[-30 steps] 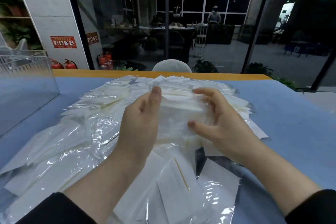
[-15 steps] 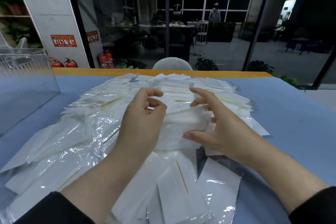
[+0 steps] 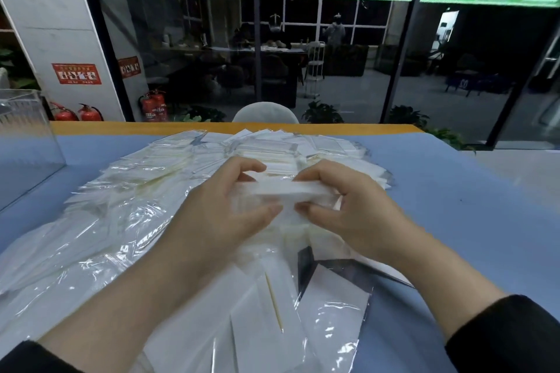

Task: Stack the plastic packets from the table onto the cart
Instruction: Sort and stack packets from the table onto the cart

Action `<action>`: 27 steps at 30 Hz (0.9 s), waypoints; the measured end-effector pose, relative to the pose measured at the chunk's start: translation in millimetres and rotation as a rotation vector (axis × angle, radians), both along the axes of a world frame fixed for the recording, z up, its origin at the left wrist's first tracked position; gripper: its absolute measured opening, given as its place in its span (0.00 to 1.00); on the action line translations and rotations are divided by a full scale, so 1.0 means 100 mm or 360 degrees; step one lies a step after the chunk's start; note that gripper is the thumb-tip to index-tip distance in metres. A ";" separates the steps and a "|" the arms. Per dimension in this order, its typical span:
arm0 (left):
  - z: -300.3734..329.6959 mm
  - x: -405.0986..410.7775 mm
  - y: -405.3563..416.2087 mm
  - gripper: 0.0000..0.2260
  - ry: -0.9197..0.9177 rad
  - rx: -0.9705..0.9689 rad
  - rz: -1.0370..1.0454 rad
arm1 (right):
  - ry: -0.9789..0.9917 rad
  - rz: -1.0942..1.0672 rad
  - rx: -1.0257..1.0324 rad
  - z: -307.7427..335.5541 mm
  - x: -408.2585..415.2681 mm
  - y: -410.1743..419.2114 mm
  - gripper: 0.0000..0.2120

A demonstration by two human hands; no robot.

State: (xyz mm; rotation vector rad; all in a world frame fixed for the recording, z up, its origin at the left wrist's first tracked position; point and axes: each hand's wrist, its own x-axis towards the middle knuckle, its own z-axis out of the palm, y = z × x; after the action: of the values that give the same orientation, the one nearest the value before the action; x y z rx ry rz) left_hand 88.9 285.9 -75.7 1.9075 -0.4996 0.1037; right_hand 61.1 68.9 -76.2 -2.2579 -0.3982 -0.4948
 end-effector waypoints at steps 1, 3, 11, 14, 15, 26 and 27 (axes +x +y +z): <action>0.01 0.00 0.01 0.17 -0.0020 0.0033 0.0011 | -0.0020 0.0000 0.0046 0.01 -0.01 -0.03 0.14; 0.03 0.00 -0.01 0.13 -0.0059 0.0026 0.0011 | 0.0014 0.0016 0.0074 0.04 -0.03 -0.05 0.14; 0.06 0.13 0.10 0.06 -0.0136 -0.0277 0.0356 | 0.0533 -0.0850 -0.0224 0.22 0.02 -0.56 0.20; 0.03 0.17 0.13 0.10 -0.0128 -0.0262 0.0424 | 0.0928 -0.0817 -0.0540 0.10 0.02 -0.57 0.31; 0.01 0.17 0.12 0.10 -0.0114 -0.0266 0.0407 | 0.0920 -0.0807 -0.0555 0.07 0.03 -0.52 0.34; -0.02 0.16 0.05 0.08 -0.0197 -0.0201 0.0308 | 0.0756 -0.0949 -0.0329 -0.13 0.22 -0.10 0.27; -0.02 0.16 0.04 0.08 -0.0196 -0.0207 0.0305 | 0.0739 -0.0946 -0.0273 -0.13 0.24 -0.10 0.25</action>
State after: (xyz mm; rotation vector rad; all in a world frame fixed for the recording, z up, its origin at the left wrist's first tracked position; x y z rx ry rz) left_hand 104.6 289.9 -78.0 1.8247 -0.3817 0.3716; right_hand 85.0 59.3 -89.5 -2.5508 0.4970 -0.2119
